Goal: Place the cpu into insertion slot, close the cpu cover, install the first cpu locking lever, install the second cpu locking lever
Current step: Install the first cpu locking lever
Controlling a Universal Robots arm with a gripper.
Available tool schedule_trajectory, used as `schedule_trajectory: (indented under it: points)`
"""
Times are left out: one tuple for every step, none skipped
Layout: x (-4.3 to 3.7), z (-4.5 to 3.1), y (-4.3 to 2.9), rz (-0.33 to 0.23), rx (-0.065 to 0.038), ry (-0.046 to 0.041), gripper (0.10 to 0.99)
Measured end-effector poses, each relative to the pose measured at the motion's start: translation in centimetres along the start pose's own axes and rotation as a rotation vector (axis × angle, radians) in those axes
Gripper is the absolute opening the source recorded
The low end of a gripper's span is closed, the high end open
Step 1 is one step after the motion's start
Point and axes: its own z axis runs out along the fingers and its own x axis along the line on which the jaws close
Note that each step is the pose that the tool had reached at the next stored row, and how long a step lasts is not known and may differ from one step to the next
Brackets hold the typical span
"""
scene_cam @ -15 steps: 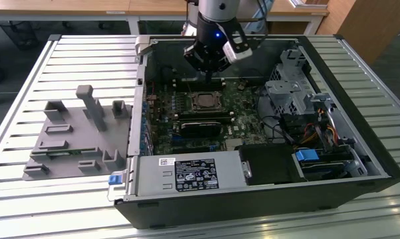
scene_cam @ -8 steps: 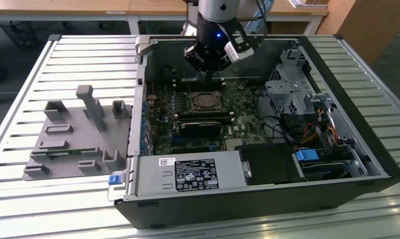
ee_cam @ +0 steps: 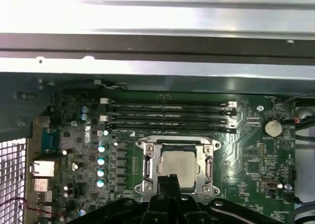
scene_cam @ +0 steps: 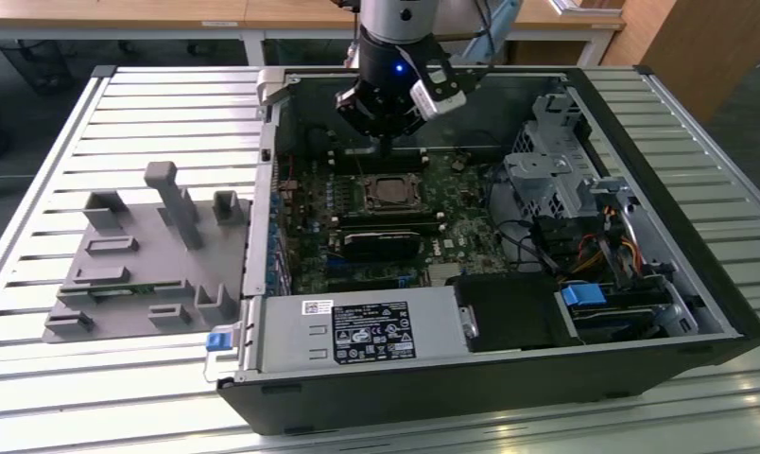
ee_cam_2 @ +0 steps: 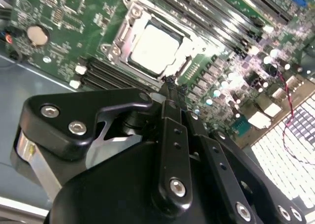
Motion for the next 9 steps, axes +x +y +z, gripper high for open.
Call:
schedule_trajectory:
  points:
    - [0.2,0.03,0.08,0.0,0.0,-0.0003,0.106]
    - [0.36,0.06,0.15,0.0,0.0,-0.0006,0.106]
    - [0.5,0.08,0.21,0.0,0.0,-0.0008,0.106]
    - [0.66,0.09,0.23,0.0,0.0,-0.0009,0.106]
    - [0.83,0.11,0.24,0.0,0.0,-0.0012,0.106]
    - [0.99,0.13,0.25,0.0,0.0,-0.0014,0.106]
    - [1.16,0.18,0.26,0.0,0.0,-0.0018,0.106]
    - [1.36,0.21,0.26,0.0,0.0,-0.0022,0.106]
    - [1.55,0.25,0.27,0.0,0.0,-0.003,0.106]
